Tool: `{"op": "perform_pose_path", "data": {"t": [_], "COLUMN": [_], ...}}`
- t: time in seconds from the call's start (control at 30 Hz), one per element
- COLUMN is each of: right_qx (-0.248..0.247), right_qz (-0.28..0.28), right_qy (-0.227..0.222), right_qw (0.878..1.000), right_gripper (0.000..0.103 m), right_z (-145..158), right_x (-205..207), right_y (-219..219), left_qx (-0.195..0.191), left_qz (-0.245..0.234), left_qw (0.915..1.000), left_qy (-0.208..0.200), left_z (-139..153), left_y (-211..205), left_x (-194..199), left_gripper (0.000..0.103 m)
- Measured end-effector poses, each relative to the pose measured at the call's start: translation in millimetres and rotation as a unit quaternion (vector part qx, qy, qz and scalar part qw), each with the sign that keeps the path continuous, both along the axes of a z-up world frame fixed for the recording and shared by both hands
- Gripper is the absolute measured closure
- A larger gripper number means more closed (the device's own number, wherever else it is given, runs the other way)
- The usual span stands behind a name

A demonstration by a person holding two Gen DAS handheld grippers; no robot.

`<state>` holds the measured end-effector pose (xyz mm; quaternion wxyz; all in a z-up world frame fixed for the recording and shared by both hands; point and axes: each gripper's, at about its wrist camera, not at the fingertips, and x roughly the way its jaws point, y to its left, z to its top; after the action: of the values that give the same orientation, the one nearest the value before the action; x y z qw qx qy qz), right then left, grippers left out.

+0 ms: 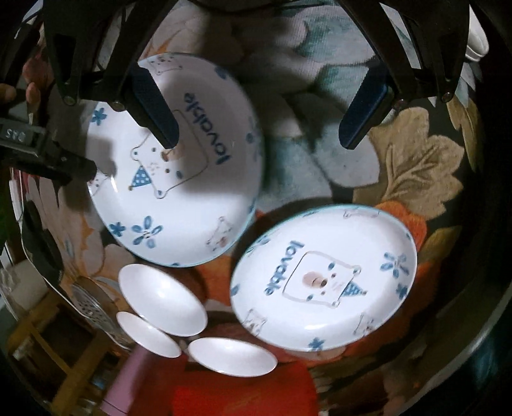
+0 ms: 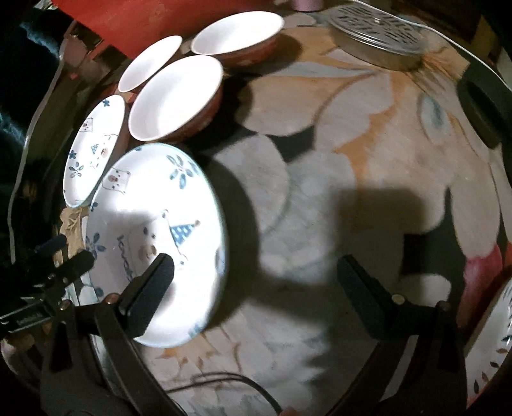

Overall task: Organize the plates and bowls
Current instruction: 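Grasp the rim of the larger bear-print 'lovable' plate with the left tool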

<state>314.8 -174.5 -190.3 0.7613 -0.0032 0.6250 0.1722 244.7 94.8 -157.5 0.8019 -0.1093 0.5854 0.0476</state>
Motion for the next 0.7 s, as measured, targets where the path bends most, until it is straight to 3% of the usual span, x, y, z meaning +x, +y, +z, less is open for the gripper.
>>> {"op": "perform_pose_path", "data": {"t": [0.03,0.23,0.27,0.33,0.4,0.47,0.7], "right_qx": [0.003,0.011,0.015,0.017,0.021,0.017,-0.008], "right_qz": [0.003,0.018,0.023,0.030,0.035,0.042,0.077], "right_qy": [0.006,0.031,0.036,0.039,0.039,0.036,0.016], "right_qw": [1.000,0.999,0.999,0.999,0.998,0.998,0.997], "right_gripper": [0.025,0.061,0.063,0.078,0.084,0.087,0.087], "right_z": [-3,-15,-16,-18,-19,-17,-14], "right_x": [1,-2,-2,-3,-4,-4,-9], "right_y": [3,11,13,14,15,18,27], "left_qx": [-0.005,-0.024,-0.029,-0.037,-0.046,-0.058,-0.047], "left_qz": [0.002,0.009,0.010,0.011,0.008,-0.003,-0.023], "left_qw": [1.0000,0.9995,0.9993,0.9986,0.9983,0.9978,0.9982], "left_qy": [0.003,0.019,0.022,0.036,0.035,0.031,0.030], "left_z": [-4,-19,-21,-28,-30,-29,-26], "left_y": [2,5,6,6,5,2,-8], "left_x": [0,1,3,6,8,9,5], "left_gripper": [0.009,0.025,0.040,0.057,0.063,0.081,0.082]}}
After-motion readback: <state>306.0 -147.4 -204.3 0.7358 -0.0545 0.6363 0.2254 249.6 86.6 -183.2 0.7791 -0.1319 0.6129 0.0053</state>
